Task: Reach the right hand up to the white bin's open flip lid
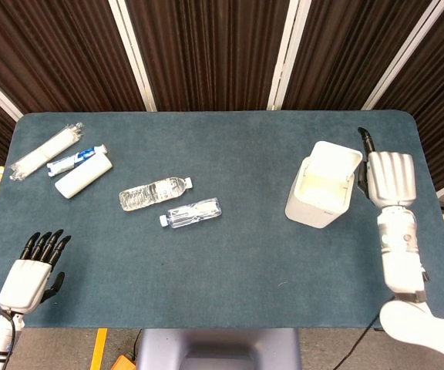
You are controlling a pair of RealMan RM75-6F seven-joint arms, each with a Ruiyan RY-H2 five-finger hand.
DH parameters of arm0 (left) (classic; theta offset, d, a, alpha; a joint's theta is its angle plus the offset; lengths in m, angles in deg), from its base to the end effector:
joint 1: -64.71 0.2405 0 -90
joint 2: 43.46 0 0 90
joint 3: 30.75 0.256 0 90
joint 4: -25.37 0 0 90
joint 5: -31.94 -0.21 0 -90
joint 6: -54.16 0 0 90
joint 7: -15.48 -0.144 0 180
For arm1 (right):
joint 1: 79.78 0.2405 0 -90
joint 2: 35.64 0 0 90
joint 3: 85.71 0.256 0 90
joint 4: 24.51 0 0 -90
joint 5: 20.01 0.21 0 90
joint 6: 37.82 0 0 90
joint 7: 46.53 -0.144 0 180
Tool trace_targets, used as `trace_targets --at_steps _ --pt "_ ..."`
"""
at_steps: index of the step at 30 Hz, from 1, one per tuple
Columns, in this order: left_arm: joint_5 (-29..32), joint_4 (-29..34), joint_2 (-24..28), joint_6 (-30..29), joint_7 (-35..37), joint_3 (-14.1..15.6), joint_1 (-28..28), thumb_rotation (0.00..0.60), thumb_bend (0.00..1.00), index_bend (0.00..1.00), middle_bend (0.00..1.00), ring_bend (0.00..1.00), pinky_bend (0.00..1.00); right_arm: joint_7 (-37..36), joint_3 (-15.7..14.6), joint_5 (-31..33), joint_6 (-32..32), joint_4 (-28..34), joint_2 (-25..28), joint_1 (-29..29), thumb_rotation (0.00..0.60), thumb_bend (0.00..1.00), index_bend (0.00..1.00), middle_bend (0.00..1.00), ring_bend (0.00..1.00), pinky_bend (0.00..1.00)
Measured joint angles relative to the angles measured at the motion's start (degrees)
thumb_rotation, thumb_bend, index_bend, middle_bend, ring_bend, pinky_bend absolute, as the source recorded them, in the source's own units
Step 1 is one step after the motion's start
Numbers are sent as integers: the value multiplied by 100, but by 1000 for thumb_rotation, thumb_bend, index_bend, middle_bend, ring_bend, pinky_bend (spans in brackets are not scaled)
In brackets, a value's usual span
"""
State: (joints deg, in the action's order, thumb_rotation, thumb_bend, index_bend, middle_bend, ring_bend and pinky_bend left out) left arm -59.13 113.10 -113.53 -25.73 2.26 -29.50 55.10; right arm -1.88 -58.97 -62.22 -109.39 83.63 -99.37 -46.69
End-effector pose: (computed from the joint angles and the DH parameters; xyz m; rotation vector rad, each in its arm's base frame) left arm -0.3007 0.1894 0.1061 -1.6686 -0.7407 -0.7589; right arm -0.1682 -0.3548 0.1785 1.3238 -0.7513 0.7435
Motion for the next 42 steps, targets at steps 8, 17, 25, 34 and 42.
trace_targets --at_steps 8,17,25,34,42 --pt "35 -31 -73 38 -140 12 -11 600 473 0 0 0 52 764 -131 1025 207 -547 -116 761 600 783 332 1000 1000 1000" --pt "161 12 -87 114 -309 8 -14 600 472 0 0 0 60 537 -427 1355 718 -922 -208 1006 600 822 382 1000 1000 1000" --pt "108 10 -64 57 -219 23 -6 600 473 0 0 0 59 467 -677 1624 811 -526 42 1084 600 821 405 1000 1000 1000" --pt "49 11 -84 -3 -234 45 8 600 472 0 0 0 58 249 -1171 883 683 481 726 727 600 821 312 1000 1000 1000" --pt "33 -15 -114 16 -250 58 -3 600 470 0 0 0 58 412 -2009 -148 308 785 802 322 600 822 255 1000 1000 1000"
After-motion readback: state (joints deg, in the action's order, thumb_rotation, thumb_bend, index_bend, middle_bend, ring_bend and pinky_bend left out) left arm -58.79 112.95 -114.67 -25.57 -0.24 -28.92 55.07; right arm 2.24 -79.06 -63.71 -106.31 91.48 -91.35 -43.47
